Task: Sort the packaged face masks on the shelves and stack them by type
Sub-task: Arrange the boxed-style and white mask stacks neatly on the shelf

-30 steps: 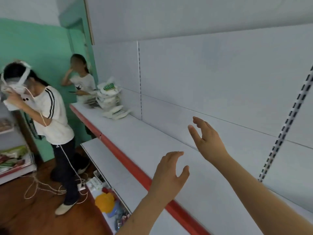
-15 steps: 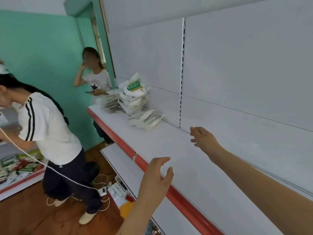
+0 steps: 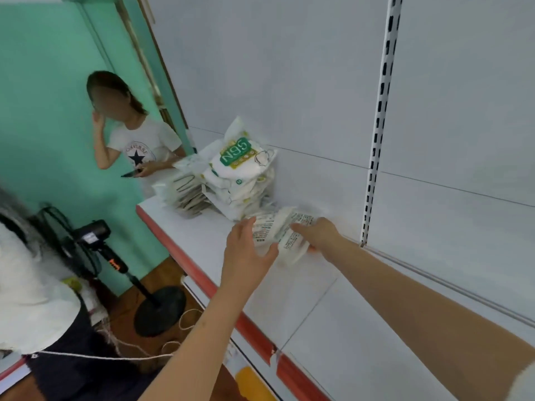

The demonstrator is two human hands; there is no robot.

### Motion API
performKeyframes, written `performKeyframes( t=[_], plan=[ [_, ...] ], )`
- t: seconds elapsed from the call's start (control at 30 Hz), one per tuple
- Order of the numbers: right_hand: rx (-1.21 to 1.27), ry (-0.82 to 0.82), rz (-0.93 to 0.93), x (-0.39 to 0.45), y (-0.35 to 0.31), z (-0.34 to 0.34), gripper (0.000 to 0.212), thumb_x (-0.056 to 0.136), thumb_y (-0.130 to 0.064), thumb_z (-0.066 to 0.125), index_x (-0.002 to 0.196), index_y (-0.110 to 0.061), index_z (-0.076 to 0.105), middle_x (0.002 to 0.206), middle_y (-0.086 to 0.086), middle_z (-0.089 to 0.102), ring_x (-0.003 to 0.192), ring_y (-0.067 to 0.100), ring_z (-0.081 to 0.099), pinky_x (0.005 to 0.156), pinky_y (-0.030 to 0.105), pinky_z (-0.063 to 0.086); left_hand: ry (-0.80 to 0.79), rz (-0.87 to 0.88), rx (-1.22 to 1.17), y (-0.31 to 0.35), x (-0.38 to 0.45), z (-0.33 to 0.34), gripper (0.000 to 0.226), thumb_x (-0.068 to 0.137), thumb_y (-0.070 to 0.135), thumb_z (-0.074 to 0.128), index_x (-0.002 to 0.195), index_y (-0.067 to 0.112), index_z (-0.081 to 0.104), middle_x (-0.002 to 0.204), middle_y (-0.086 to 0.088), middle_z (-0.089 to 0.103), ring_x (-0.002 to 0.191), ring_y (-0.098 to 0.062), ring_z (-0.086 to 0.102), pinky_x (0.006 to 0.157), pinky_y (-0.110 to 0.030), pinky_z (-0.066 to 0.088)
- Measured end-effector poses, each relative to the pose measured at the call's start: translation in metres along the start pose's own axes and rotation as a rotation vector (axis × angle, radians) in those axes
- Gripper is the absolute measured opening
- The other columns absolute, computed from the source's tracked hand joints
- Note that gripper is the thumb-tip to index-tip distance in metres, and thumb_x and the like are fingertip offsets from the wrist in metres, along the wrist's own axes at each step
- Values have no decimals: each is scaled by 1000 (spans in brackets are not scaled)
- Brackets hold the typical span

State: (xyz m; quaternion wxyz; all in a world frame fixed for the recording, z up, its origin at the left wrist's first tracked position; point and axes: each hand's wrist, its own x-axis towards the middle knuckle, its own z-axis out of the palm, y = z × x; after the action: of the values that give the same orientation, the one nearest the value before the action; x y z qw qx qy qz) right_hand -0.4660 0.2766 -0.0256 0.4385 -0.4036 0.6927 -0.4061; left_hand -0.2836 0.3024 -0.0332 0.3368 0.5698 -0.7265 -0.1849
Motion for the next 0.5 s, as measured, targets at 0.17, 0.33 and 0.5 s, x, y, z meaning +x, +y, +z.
performKeyframes(
  t=[0.17, 0.33, 0.5],
  plan=[
    [208, 46, 66, 23, 0, 18, 23, 82, -11, 77, 102, -1, 70, 80, 8, 71, 66, 17, 70, 55, 25, 56, -194, 40, 168, -25, 44, 13, 101, 83, 66, 67, 160, 22, 19, 165, -1, 26, 151, -19, 26, 118, -38, 31],
    [395, 135, 59, 13, 3, 12, 33, 78, -15, 82, 108, -8, 68, 101, 11, 75, 85, 22, 73, 76, 36, 60, -127, 64, -150, -42, 61, -10, 45, 89, 39, 69, 132, 34, 56, 116, 14, 67, 100, -3, 64, 79, -26, 52],
    [551, 320, 46, -22, 3, -12, 55, 68, -34, 89, 115, -15, 68, 104, 6, 76, 97, 30, 72, 90, 50, 57, -147, -194, -781, -44, 81, -29, 18, 100, 23, 60, 117, 26, 66, 105, 3, 75, 95, -4, 71, 81, -27, 56]
  ],
)
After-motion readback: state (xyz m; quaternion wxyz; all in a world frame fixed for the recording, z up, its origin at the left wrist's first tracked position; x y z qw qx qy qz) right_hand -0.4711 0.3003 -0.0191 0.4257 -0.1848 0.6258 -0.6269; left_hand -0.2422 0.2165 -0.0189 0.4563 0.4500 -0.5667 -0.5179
